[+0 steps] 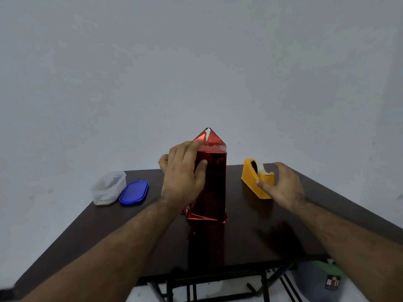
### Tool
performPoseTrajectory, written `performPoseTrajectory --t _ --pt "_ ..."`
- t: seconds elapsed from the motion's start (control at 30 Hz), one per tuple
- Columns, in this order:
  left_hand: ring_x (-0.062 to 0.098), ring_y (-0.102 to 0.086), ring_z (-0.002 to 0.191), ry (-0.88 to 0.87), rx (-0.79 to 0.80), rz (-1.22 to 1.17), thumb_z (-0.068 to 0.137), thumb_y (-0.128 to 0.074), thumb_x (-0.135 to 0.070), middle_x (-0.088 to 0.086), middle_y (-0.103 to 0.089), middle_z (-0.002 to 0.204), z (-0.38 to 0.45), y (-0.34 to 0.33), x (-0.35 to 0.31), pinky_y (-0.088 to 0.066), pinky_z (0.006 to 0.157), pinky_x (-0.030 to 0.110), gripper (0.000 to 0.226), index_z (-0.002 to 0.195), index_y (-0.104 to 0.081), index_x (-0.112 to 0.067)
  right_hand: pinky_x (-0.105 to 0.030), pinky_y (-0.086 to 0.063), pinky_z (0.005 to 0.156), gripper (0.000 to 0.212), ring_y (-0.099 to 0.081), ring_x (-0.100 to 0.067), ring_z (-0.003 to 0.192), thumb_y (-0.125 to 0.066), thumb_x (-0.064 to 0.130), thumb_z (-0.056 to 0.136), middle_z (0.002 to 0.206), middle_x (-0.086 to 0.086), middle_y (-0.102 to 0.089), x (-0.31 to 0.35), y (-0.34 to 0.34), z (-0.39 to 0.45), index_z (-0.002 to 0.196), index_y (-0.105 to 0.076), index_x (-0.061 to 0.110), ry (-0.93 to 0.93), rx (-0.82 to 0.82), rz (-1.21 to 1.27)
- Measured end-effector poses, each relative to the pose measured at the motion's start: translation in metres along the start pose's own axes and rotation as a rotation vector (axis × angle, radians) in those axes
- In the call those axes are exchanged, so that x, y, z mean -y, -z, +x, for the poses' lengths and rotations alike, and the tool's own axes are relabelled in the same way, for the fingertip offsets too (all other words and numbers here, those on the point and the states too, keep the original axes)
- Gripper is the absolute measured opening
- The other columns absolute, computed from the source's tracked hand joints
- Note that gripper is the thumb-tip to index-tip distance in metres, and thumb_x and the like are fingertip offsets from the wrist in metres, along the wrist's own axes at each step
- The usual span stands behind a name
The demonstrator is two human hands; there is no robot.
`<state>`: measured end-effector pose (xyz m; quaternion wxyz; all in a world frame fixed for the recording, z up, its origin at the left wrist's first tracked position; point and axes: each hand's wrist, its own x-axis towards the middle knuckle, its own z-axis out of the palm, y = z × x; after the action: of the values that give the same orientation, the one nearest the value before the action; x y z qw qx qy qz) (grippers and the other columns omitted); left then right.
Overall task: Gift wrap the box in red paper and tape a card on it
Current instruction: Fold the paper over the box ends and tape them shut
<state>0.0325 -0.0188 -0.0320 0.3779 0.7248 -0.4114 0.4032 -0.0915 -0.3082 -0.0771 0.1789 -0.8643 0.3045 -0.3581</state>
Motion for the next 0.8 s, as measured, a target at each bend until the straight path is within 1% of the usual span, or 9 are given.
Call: performPoseTrajectory --t 0.07,0.13,0.2,0.3,0.4,0.47,0.53,0.67,0.8 --pt "0.021 -0.049 0.127 -0.212 -0.060 0.065 0.096 -0.069 -0.023 -0.001 -0.061 0.136 -0.013 -0.003 -0.009 -0.029 0.101 0.041 0.044 0.139 -0.061 -0.021 -0.047 -0.047 0.110 0.113 -0.048 -0.037 0.143 -0.090 0.056 0.075 0.158 -0.015 -0.049 -0.015 -0.007 0.002 0.160 -0.034 0.008 -0.140 0.134 0.015" --pt "0.024 -0.054 0.117 -0.449 -0.053 0.140 0.094 -0.071 -0.022 0.001 -0.067 0.125 -0.023 -0.010 -0.020 -0.036 0.096 0.046 0.035 0.128 -0.068 -0.019 -0.045 -0.048 0.106 0.120 -0.049 -0.038 0.142 -0.089 0.061 0.074 0.158 -0.017 -0.048 -0.028 -0.016 0.002 0.162 -0.027 0.007 -0.223 0.225 0.020" --pt "0.024 -0.057 0.111 -0.526 -0.047 0.175 0.095 -0.071 -0.026 0.001 -0.069 0.119 -0.028 -0.021 -0.030 -0.040 0.092 0.046 0.026 0.119 -0.072 -0.018 -0.044 -0.052 0.101 0.120 -0.053 -0.037 0.137 -0.084 0.069 0.074 0.154 -0.015 -0.052 -0.039 -0.026 0.004 0.162 -0.029 0.009 -0.236 0.256 0.038" --pt "0.026 -0.061 0.098 -0.518 -0.053 0.067 0.096 -0.074 -0.024 0.005 -0.070 0.109 -0.029 -0.035 -0.042 -0.046 0.085 0.046 0.015 0.105 -0.072 -0.013 -0.036 -0.050 0.081 0.086 -0.064 -0.028 0.110 -0.081 0.071 0.076 0.126 -0.007 -0.068 -0.042 -0.037 0.012 0.138 -0.057 0.017 -0.218 0.243 0.075" --pt "0.029 -0.062 0.085 -0.675 0.126 0.038 0.102 -0.063 -0.021 0.007 -0.068 0.099 -0.026 -0.059 -0.064 -0.049 0.074 0.046 0.016 0.099 -0.072 -0.009 -0.033 -0.045 0.072 0.056 -0.061 -0.022 0.088 -0.079 0.068 0.081 0.103 -0.002 -0.072 -0.039 -0.040 0.017 0.109 -0.068 0.022 -0.200 0.180 0.105" --pt "0.028 -0.060 0.087 -0.501 0.328 -0.009 0.103 -0.058 -0.023 0.005 -0.067 0.097 -0.018 -0.081 -0.086 -0.050 0.077 0.047 0.018 0.099 -0.072 -0.012 -0.032 -0.045 0.069 0.048 -0.065 -0.024 0.087 -0.079 0.064 0.079 0.093 0.000 -0.071 -0.039 -0.040 0.017 0.100 -0.070 0.022 -0.220 0.162 0.142" --pt "0.024 -0.064 0.091 -0.175 0.454 -0.073 0.102 -0.059 -0.025 0.001 -0.070 0.096 -0.004 -0.108 -0.104 -0.054 0.080 0.045 0.017 0.098 -0.074 -0.015 -0.031 -0.046 0.070 0.041 -0.068 -0.025 0.090 -0.079 0.057 0.080 0.091 0.001 -0.071 -0.041 -0.038 0.017 0.099 -0.074 0.021 -0.234 0.170 0.154" --pt "0.025 -0.072 0.096 0.393 0.546 -0.151 0.099 -0.062 -0.025 0.004 -0.078 0.098 0.036 -0.160 -0.117 -0.061 0.083 0.036 0.021 0.099 -0.080 -0.015 -0.029 -0.049 0.077 0.044 -0.069 -0.022 0.099 -0.083 0.047 0.086 0.105 0.000 -0.076 -0.045 -0.037 0.013 0.122 -0.076 0.023 -0.224 0.168 0.171" --pt "0.029 -0.070 0.094 0.853 0.606 -0.232 0.095 -0.063 -0.022 0.015 -0.071 0.103 0.062 -0.196 -0.115 -0.054 0.070 0.032 0.022 0.106 -0.068 -0.005 -0.037 -0.056 0.095 0.055 -0.069 -0.025 0.115 -0.082 0.044 0.090 0.125 -0.003 -0.075 -0.050 -0.038 0.016 0.138 -0.069 0.020 -0.236 0.149 0.181"
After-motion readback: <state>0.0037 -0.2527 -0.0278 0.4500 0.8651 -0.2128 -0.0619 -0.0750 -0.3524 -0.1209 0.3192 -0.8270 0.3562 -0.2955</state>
